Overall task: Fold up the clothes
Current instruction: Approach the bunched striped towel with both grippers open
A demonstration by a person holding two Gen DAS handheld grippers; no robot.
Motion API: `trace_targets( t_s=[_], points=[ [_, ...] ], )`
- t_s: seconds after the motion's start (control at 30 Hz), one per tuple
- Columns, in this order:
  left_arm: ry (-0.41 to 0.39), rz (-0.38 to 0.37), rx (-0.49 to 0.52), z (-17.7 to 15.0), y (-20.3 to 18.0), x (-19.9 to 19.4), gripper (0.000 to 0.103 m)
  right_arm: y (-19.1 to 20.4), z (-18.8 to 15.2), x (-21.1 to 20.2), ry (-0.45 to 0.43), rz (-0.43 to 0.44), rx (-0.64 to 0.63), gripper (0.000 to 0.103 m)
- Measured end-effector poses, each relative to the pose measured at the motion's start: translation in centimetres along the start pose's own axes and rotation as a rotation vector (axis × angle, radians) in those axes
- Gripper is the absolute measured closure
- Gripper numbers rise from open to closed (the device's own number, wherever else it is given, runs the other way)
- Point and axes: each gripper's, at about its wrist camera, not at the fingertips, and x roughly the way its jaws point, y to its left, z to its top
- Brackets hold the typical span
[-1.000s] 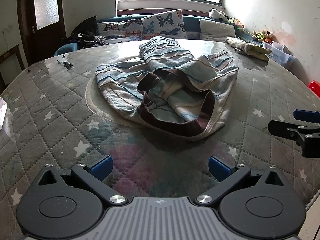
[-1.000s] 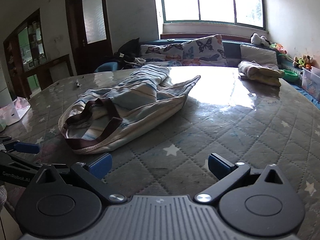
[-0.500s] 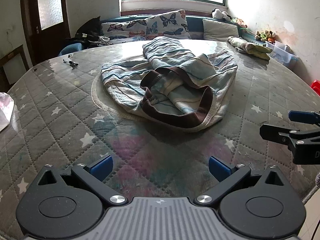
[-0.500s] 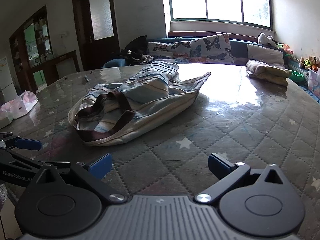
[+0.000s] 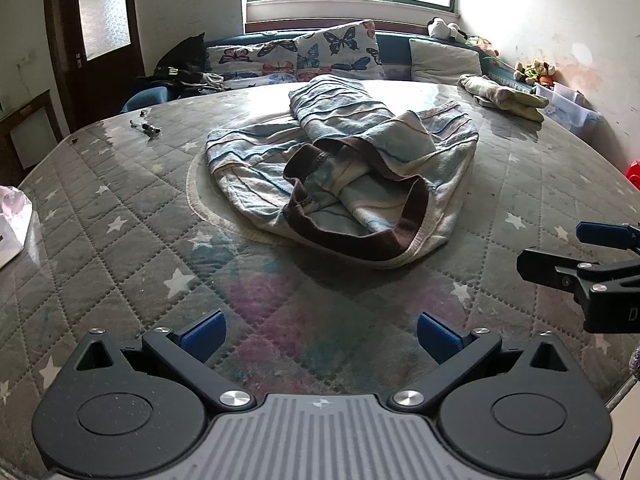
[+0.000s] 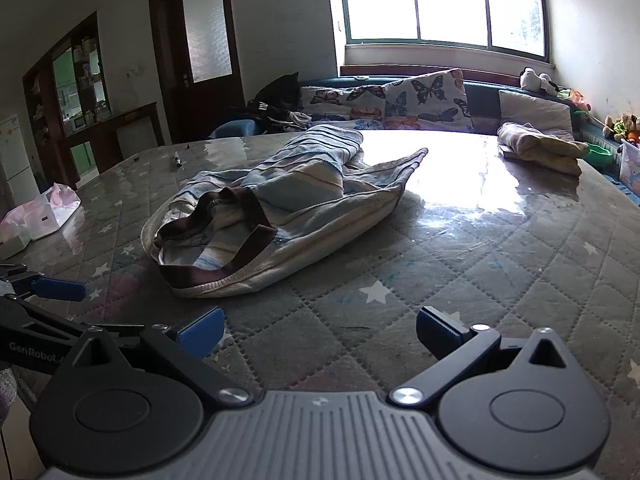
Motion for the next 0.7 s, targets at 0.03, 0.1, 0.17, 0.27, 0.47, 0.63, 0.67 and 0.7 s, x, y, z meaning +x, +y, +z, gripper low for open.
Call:
trace_targets(
  t_s=[0.03, 0.1, 0.17, 0.27, 0.47, 0.63, 0.67, 0.7],
  points=[
    [0.000, -0.002, 0.001, 0.0, 0.0, 0.0, 0.000, 0.0, 0.0, 0.0, 0.000, -0.003, 0.001, 0.000],
    [0.000, -0.009, 0.005, 0.2, 0.0, 0.2, 0.000, 0.0, 0.1, 0.0, 0.001, -0.007, 0.001, 0.000],
    [0.001, -0.013, 0.005, 0.3, 0.0, 0.3, 0.000, 0.0, 0.2, 0.1, 0.003, -0.009, -0.001, 0.000],
    [0.004, -0.020, 0.007, 0.5, 0.0, 0.5, 0.000, -0.1, 0.3, 0.2, 0.007, -0.014, 0.003, 0.000],
    [0.018, -0.027, 0.003, 0.6, 0.1, 1.1, 0.000, 0.0, 0.3, 0.8, 0.021, -0.019, 0.004, 0.000],
    [0.027, -0.031, 0.002, 0.7, 0.2, 1.6, 0.000, 0.1, 0.3, 1.2, 0.029, -0.017, 0.004, 0.000],
    [0.027, -0.033, 0.002, 0.7, 0.2, 1.6, 0.000, 0.1, 0.3, 1.2, 0.030, -0.017, 0.004, 0.000],
    [0.027, -0.033, 0.001, 0.8, 0.3, 1.6, 0.000, 0.2, 0.4, 1.3, 0.030, -0.018, 0.004, 0.000]
  ],
)
